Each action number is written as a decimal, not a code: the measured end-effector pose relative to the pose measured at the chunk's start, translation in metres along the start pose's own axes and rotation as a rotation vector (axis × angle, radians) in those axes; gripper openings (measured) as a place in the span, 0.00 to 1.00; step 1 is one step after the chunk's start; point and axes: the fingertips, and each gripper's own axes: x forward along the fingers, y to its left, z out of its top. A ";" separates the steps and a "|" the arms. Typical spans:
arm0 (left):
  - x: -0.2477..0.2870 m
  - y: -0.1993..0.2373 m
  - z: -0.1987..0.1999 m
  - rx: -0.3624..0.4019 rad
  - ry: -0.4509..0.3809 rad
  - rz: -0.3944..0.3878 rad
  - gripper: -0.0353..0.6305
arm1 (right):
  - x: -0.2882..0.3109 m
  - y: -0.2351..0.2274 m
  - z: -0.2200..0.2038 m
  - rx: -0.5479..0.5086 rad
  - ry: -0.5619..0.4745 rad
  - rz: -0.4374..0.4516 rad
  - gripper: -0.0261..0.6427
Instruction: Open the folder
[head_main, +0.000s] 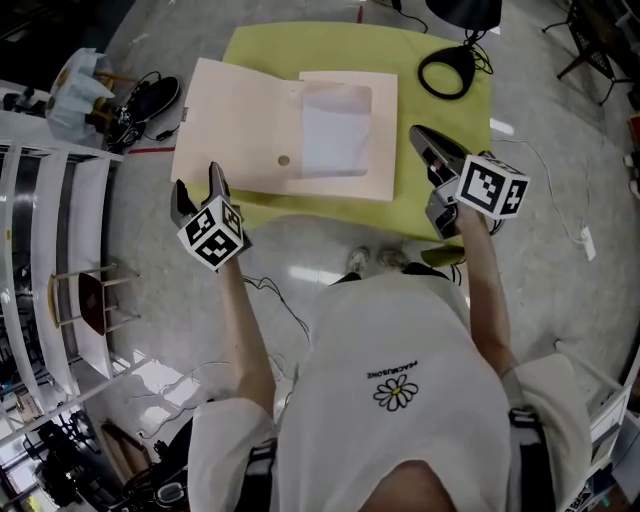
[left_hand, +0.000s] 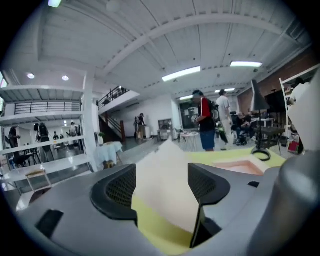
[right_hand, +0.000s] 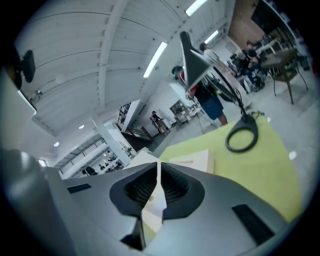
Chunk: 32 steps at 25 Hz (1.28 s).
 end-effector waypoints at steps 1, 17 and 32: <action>-0.006 -0.003 0.022 -0.001 -0.057 0.001 0.53 | -0.002 0.007 0.017 -0.066 -0.040 -0.012 0.08; -0.141 -0.144 0.199 0.027 -0.627 -0.151 0.07 | -0.044 0.154 0.102 -0.723 -0.521 -0.120 0.06; -0.153 -0.183 0.175 -0.055 -0.549 -0.285 0.07 | -0.034 0.178 0.057 -0.805 -0.464 -0.060 0.06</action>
